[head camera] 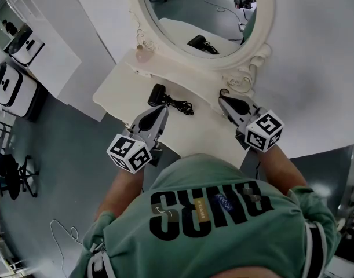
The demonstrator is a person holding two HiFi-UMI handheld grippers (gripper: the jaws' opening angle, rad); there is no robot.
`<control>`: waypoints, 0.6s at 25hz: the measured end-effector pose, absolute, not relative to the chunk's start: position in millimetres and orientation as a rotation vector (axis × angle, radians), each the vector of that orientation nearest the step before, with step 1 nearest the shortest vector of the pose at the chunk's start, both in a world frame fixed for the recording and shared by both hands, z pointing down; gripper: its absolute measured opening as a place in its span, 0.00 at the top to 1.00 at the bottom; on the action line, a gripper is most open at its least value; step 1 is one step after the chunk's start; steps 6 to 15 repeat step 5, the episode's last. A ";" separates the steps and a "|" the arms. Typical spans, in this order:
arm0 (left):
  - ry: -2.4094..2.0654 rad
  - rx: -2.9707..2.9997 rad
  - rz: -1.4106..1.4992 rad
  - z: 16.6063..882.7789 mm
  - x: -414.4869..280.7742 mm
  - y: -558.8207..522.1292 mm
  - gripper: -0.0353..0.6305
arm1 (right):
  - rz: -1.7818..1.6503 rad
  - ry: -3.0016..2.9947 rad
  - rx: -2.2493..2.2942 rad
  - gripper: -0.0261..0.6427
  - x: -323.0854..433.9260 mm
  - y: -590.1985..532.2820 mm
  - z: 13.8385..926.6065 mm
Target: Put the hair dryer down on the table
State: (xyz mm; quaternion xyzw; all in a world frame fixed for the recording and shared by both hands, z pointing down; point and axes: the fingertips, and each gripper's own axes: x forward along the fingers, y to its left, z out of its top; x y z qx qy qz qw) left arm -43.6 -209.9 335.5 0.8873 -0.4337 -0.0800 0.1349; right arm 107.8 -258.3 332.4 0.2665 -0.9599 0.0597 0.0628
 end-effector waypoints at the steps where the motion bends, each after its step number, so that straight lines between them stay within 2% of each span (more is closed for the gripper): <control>1: -1.258 2.570 -0.232 335.4 -43.8 -209.6 0.95 | 0.180 -2.901 0.803 0.97 107.7 -258.1 332.2; 15: -1.265 2.567 -0.236 334.5 -44.8 -209.9 0.95 | 0.174 -2.901 0.796 0.97 107.4 -258.6 331.1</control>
